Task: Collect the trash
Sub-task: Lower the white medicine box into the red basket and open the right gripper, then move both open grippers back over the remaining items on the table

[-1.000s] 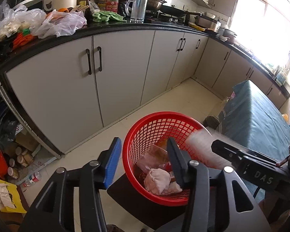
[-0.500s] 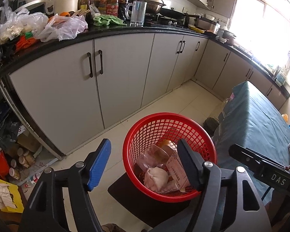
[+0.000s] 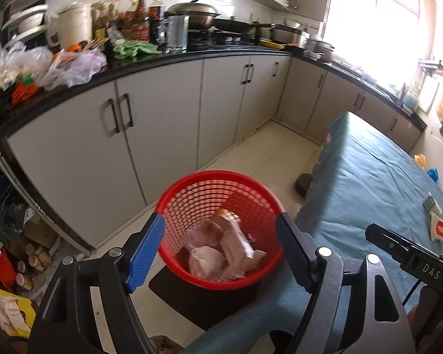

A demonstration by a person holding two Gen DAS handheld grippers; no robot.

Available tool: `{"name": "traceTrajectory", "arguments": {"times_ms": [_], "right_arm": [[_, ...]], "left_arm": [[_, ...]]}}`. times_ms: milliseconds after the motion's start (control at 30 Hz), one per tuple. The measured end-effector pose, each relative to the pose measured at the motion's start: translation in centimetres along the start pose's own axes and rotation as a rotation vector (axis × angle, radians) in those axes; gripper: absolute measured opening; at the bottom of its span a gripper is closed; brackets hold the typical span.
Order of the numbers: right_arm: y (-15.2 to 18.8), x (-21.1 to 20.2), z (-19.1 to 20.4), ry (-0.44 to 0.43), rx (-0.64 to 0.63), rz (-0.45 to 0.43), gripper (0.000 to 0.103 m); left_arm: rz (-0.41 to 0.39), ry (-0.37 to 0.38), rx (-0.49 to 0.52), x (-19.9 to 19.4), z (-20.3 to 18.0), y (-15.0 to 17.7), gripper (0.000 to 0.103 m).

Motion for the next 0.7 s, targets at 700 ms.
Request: {"name": "traceTrajectory", "arguments": {"times_ms": [700], "right_arm": [[1.9,-16.7,-23.4,0.296,0.249,-0.163,0.084]], "left_arm": [[0.085,0.372,0.227,-2.1,-22.3,2.8,0.080]]}}
Point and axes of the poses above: each gripper's, at about its wrist camera, not at the fingertips, and x roughly the way its jaws point, z to its left, y to its underside, the point moved 9 cm from there along x, roughly the way its jaws point, and after that the axes turned 10 degrees about -z, right-handed, at the moved point
